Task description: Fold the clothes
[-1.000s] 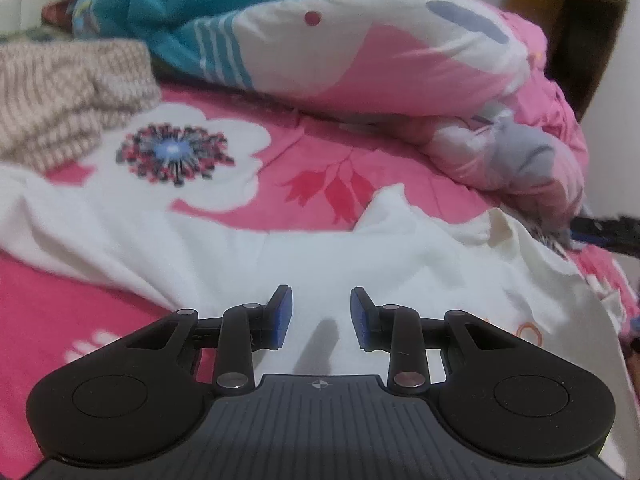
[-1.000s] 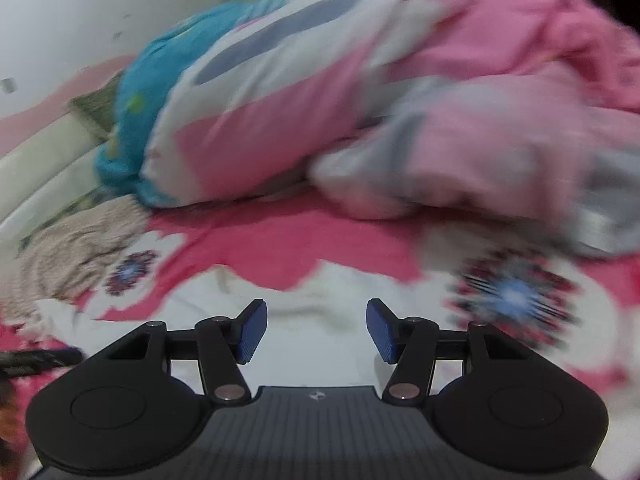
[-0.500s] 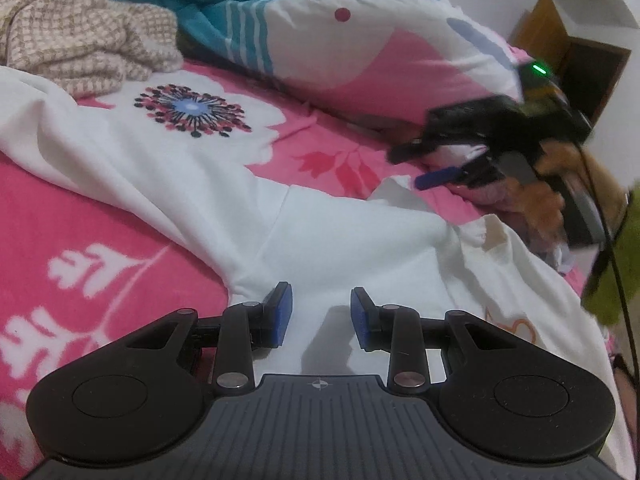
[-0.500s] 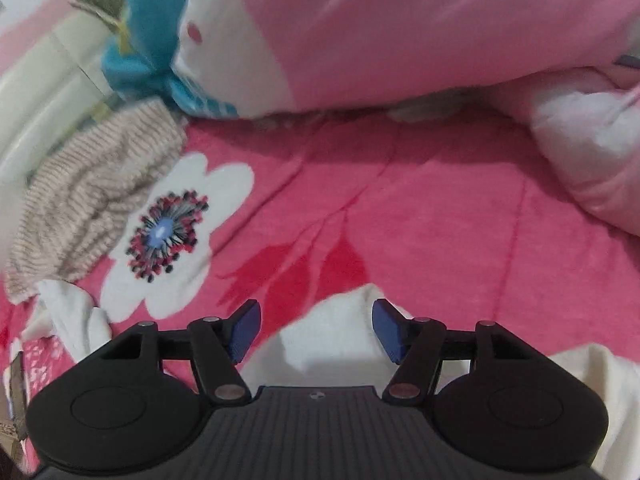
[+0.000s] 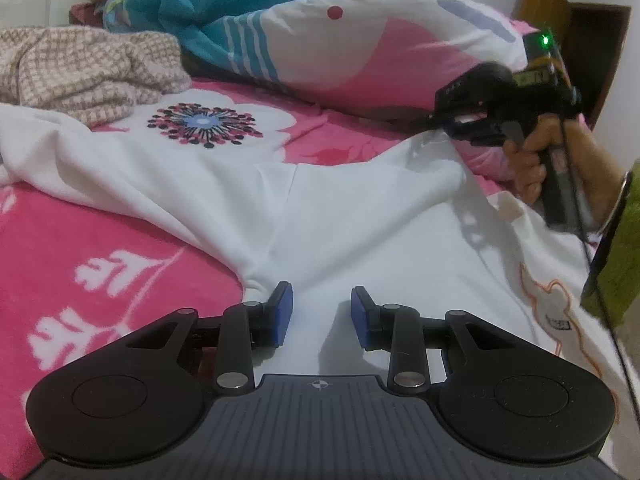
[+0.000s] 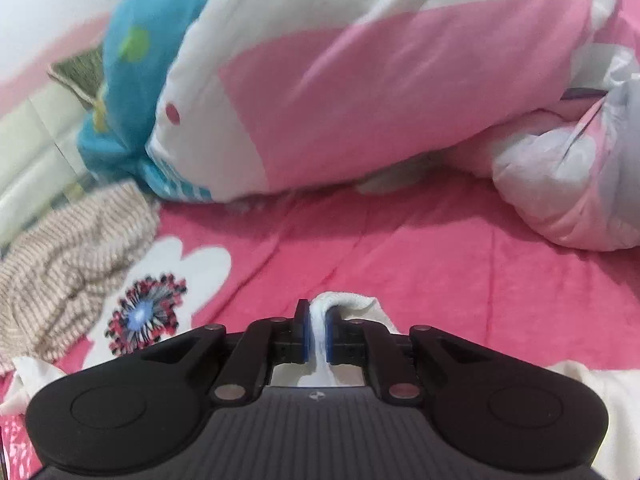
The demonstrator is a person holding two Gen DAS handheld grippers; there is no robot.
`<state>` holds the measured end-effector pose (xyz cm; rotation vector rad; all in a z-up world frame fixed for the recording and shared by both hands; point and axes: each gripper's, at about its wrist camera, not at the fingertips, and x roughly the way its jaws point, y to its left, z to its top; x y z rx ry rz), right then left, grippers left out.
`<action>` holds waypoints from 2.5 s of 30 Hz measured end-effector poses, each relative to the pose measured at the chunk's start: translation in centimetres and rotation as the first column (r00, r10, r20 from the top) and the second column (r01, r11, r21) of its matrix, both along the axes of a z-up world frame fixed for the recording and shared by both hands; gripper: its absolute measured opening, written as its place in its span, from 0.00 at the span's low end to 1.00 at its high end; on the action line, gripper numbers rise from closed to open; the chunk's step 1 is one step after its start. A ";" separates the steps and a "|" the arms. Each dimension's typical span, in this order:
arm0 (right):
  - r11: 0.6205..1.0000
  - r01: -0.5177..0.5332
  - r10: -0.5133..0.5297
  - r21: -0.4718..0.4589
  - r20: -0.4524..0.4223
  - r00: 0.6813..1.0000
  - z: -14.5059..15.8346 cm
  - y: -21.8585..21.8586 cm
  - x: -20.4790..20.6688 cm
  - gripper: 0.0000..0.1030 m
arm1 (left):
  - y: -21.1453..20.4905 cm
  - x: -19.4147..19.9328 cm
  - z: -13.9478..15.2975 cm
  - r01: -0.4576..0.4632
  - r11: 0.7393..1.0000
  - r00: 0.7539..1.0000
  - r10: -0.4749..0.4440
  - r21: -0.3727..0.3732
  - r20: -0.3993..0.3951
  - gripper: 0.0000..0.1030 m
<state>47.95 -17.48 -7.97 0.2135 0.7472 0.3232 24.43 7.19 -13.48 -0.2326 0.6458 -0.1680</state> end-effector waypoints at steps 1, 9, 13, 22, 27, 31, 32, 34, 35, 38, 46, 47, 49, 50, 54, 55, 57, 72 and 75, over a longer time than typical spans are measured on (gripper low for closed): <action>1.000 0.005 -0.005 -0.013 0.012 1.000 -0.8 0.0 0.1 0.07 | 0.0 0.0 0.0 -0.002 1.000 1.000 0.002 0.004 0.000 0.31; 0.991 0.042 -0.026 0.129 -0.124 0.992 -5.0 -2.3 1.9 0.12 | 0.3 -0.1 -0.1 -0.002 1.000 1.000 0.002 -0.024 -0.002 0.31; 0.952 0.133 -0.073 0.277 -0.216 0.974 -2.7 -6.0 1.3 0.47 | 0.6 -0.1 -0.1 -0.006 0.999 1.000 0.006 -0.054 -0.005 0.32; 0.972 -0.170 0.184 0.161 -0.077 0.980 5.3 2.1 -2.4 0.50 | 5.8 -1.2 0.3 -0.227 0.911 0.973 0.226 -0.345 -0.043 0.35; 0.811 -0.577 0.579 -0.102 -0.008 0.815 6.9 17.8 -6.5 0.68 | 10.5 -2.1 -1.2 -0.400 0.762 0.914 0.375 -0.510 -0.156 0.35; 0.531 -0.753 0.829 -0.388 0.051 0.558 5.8 29.0 -12.6 0.67 | 11.1 -2.5 -1.3 -0.407 0.728 0.909 0.384 -0.551 -0.164 0.36; 0.467 -0.761 0.867 -0.451 0.065 0.493 5.5 31.0 -13.9 0.67 | 11.1 -2.5 -1.4 -0.405 0.728 0.910 0.379 -0.554 -0.168 0.36; 0.328 -0.742 0.934 -0.585 0.082 0.348 4.7 34.3 -16.2 0.67 | 11.3 -2.7 -1.4 -0.400 0.723 0.913 0.371 -0.563 -0.172 0.36; 0.263 -0.717 0.956 -0.646 0.077 0.282 4.2 35.8 -17.1 0.67 | 11.4 -2.7 -1.5 -0.396 0.722 0.914 0.365 -0.568 -0.174 0.36; 0.074 -0.645 0.992 -0.761 -0.007 0.123 2.2 39.0 -18.5 0.67 | 11.7 -2.7 -1.6 -0.383 0.721 0.921 0.346 -0.578 -0.179 0.35; -0.226 -0.497 0.973 -0.838 -0.219 -0.074 -1.4 43.6 -20.0 0.68 | 11.7 -2.5 -1.7 -0.375 0.716 0.925 0.325 -0.588 -0.195 0.35; -0.230 -0.497 0.973 -0.837 -0.217 -0.084 -1.6 44.2 -20.0 0.68 | 11.7 -2.4 -1.7 -0.375 0.717 0.926 0.324 -0.588 -0.195 0.35; -0.224 -0.525 0.974 -0.821 -0.210 -0.087 -1.8 45.1 -19.7 0.68 | 11.8 -2.4 -1.8 -0.374 0.715 0.926 0.322 -0.591 -0.196 0.34; -0.211 -0.559 0.976 -0.802 -0.205 -0.075 -1.8 45.6 -19.2 0.68 | 11.8 -2.3 -1.8 -0.375 0.714 0.926 0.323 -0.591 -0.197 0.34; -0.153 -0.685 0.982 -0.712 -0.187 -0.024 -1.7 47.3 -17.4 0.66 | 12.0 -2.2 -1.7 -0.378 0.716 0.924 0.327 -0.587 -0.195 0.34; -0.135 -0.719 0.982 -0.681 -0.189 -0.006 -1.7 47.4 -16.9 0.66 | 11.9 -2.2 -1.7 -0.377 0.718 0.925 0.328 -0.585 -0.194 0.34; -0.097 -0.784 0.980 -0.613 -0.196 0.031 -1.8 47.5 -15.8 0.58 | 11.8 -2.1 -1.7 -0.376 0.722 0.925 0.328 -0.581 -0.190 0.34; 0.675 -0.689 0.728 -0.264 0.393 0.562 11.5 34.1 -11.7 0.03 | 11.5 -2.0 -1.6 -0.367 0.745 0.928 0.330 -0.557 -0.170 0.34; 0.806 -0.588 0.540 -0.071 0.498 0.679 14.6 29.2 -10.7 0.03 | 11.5 -2.2 -1.7 -0.367 0.746 0.929 0.331 -0.556 -0.169 0.34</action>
